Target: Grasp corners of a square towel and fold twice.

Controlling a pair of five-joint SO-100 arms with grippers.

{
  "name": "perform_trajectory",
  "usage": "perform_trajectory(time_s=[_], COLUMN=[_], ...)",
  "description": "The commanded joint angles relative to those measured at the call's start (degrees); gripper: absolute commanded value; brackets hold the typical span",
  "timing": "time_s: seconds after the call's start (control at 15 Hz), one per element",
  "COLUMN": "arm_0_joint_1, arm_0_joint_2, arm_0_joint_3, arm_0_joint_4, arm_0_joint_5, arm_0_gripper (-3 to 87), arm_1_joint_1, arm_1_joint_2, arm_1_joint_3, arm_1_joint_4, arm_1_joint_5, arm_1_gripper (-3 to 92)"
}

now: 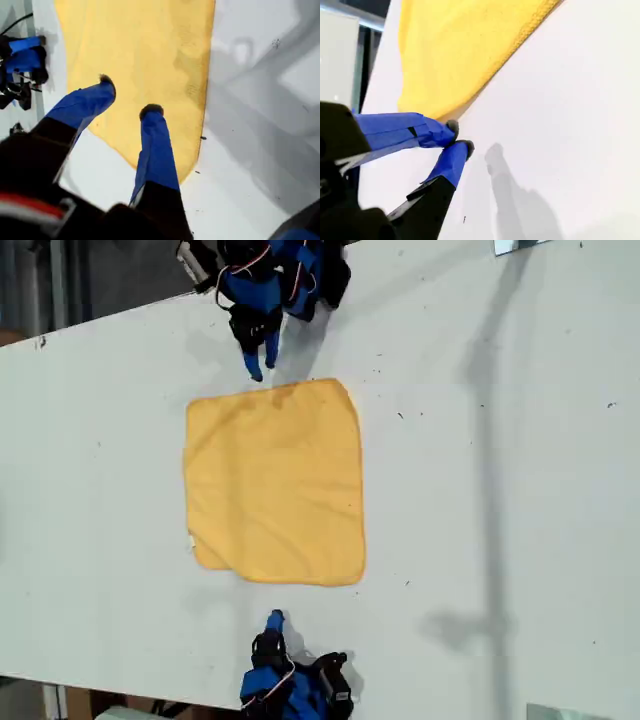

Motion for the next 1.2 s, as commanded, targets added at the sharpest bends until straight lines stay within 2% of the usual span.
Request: perform_trajectory(time_s=[0.0, 0.33, 0.4, 0.47, 0.67, 0.8, 1.0, 1.13], arm_0_joint_1=[-1.2, 0.4, 1.1, 2.3, 2.3, 2.3, 2.4, 2.4], arm_0_joint_2=[0.5, 0.5, 0.5, 0.5, 0.5, 0.5, 0.5, 0.5], arm_0_joint_3=[-2.0, -1.3, -1.1, -0.6, -0.2, -0.1, -0.1, -0.1], arm_0_joint_4=[1.3, -0.4, -1.0, -3.0, -4.7, -4.7, -4.8, -4.8], arm_0_joint_5=[-20.8, -19.2, -18.5, -17.8, -17.4, -17.1, -16.5, -16.4], arm_0_gripper=[10.8, 15.5, 18.4, 20.3, 20.4, 20.2, 19.8, 19.5], arm_1_joint_1=[-6.1, -6.4, -6.5, -7.7, -13.7, -18.0, -22.6, -24.3], arm_1_joint_2=[-1.0, -1.0, -1.0, -4.1, -45.5, -66.6, -83.8, -85.2], arm_1_joint_3=[4.8, 4.9, 5.0, 3.1, -18.9, -26.9, -30.1, -31.4], arm_1_joint_4=[-7.4, -7.6, -8.5, -13.2, -15.6, -15.4, -14.9, -15.2], arm_1_joint_5=[-26.1, -26.1, -27.0, -31.9, -31.4, -29.7, -25.8, -25.0], arm_1_gripper=[25.7, 25.1, 26.7, 28.3, 32.7, 34.3, 35.2, 35.2])
